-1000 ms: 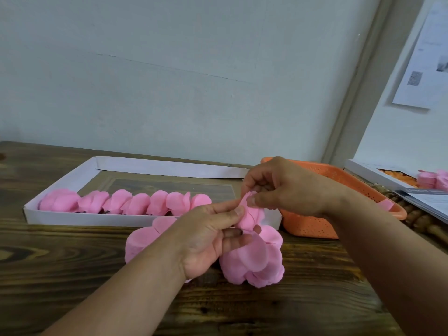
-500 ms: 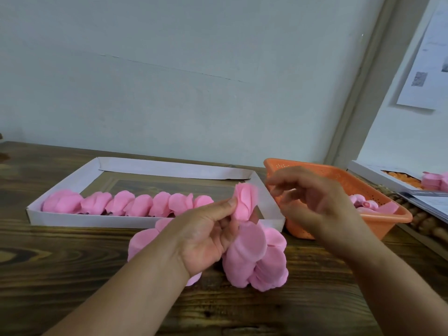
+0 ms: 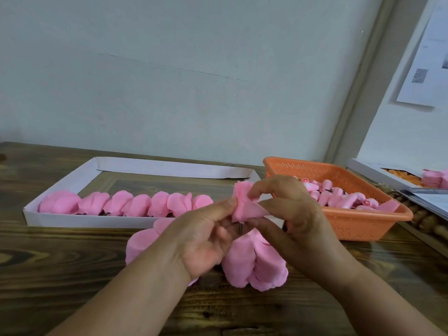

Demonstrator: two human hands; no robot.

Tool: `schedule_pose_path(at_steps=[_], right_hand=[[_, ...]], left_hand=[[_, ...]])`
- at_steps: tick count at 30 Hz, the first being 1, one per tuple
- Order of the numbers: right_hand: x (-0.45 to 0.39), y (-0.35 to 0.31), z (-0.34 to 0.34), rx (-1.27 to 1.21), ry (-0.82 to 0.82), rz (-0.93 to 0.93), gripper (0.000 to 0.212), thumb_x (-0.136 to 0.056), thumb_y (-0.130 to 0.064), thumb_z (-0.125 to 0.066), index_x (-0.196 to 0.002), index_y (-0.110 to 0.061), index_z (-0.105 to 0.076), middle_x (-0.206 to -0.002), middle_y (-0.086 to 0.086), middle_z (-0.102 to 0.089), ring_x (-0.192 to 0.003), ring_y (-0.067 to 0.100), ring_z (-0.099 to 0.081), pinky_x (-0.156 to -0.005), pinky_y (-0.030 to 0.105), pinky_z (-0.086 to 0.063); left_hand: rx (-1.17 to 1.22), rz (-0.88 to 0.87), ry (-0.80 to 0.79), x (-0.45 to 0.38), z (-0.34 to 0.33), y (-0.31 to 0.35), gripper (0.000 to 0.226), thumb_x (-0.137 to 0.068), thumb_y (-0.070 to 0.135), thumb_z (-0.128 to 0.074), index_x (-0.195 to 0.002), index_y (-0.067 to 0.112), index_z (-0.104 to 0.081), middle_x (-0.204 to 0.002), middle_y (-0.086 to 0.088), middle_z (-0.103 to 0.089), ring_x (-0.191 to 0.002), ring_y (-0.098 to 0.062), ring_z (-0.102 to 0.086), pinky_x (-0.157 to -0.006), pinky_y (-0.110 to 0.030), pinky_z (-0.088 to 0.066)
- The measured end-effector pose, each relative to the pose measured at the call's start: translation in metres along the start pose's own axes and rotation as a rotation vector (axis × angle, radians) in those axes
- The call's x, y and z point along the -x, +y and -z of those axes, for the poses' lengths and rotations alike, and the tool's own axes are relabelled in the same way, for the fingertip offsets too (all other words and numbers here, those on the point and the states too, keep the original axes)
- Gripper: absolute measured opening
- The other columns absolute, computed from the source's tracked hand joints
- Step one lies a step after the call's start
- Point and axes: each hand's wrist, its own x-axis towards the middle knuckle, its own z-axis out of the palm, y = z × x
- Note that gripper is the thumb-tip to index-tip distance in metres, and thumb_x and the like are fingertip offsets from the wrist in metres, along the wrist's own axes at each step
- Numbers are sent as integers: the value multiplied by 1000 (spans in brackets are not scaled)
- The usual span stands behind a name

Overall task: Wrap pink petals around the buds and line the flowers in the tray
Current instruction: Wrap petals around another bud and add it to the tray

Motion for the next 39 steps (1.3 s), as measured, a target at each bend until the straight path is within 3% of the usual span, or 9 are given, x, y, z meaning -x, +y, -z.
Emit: schedule_pose_path(at_steps=[3, 8, 12, 15, 19, 30, 33, 36, 39], right_hand=[[-7, 0, 2, -6, -8, 26, 11, -82, -16, -64, -76, -15, -73, -90, -2, -66, -89, 21, -57, -88, 38, -41], [-13, 1, 8, -158, -111, -135, 10, -75, -21, -68, -78, -13, -74, -92, -7, -66, -98, 12, -56, -98, 49, -37], [-17, 0, 6, -131, -163, -184, 21, -73, -29, -68, -78, -11, -75, -92, -7, -64, -98, 5, -51, -93, 32, -39], [-19, 2, 7, -205, -128, -216, 3, -75, -11, -71, -73, -10, -72, -89, -7, -67, -95, 4, -54, -97, 35, -38], [-19, 2, 8, -289, -56, -307, 27, -74, 4, -71, -71, -23, -67, -88, -6, -70, -95, 6, -60, -104, 37, -37], [-25, 1, 9, -195, -184, -173, 6, -71, -8, -76, -73, -6, -71, -86, 4, -65, -91, 9, -54, -90, 16, -36], [-26, 2, 9, -254, -144, -189, 12, -73, 2, -73, -69, -9, -70, -81, -1, -68, -87, 8, -58, -92, 22, -39], [-26, 6, 8, -237, -151, -232, 7, -75, 1, -72, -73, -6, -70, -83, -1, -68, -90, 12, -60, -105, 42, -34], [-27, 4, 6, -191, -191, -187, 13, -71, -19, -72, -74, -7, -69, -82, 1, -65, -88, 9, -57, -98, 28, -38]], left_hand=[[1, 6, -49, 2, -2, 1, 18, -70, 8, -61, -67, -3, -76, -77, -19, -72, -56, -17, -70, -30, -11, -39], [34, -55, -32, -3, 2, 0, 32, -72, 6, -63, -100, -8, -67, -92, -21, -72, -68, -21, -71, -46, -17, -54], [-38, -73, -42, -2, 3, 0, 19, -70, 0, -66, -88, -5, -72, -81, -14, -72, -64, -15, -70, -47, -18, -55], [-48, -76, -72, -2, 3, 0, 18, -65, 2, -65, -78, -3, -76, -82, -15, -72, -70, -18, -72, -48, -17, -55], [12, -97, -123, -3, 2, 0, 24, -67, 3, -63, -85, -6, -75, -98, -20, -72, -82, -24, -73, -68, -29, -60], [28, -96, -80, 0, 0, -1, 23, -65, -2, -61, -82, -12, -73, -86, -20, -72, -69, -21, -72, -67, -33, -61], [34, -94, -112, 1, -1, 0, 24, -69, 0, -60, -86, -12, -72, -99, -23, -71, -82, -23, -73, -71, -33, -60], [25, -93, -123, 1, 0, 1, 25, -72, 1, -60, -90, -11, -72, -103, -23, -71, -86, -24, -73, -73, -33, -60], [24, -109, -116, 2, -2, 0, 20, -74, 2, -58, -77, -8, -75, -89, -21, -73, -74, -26, -74, -61, -31, -60]])
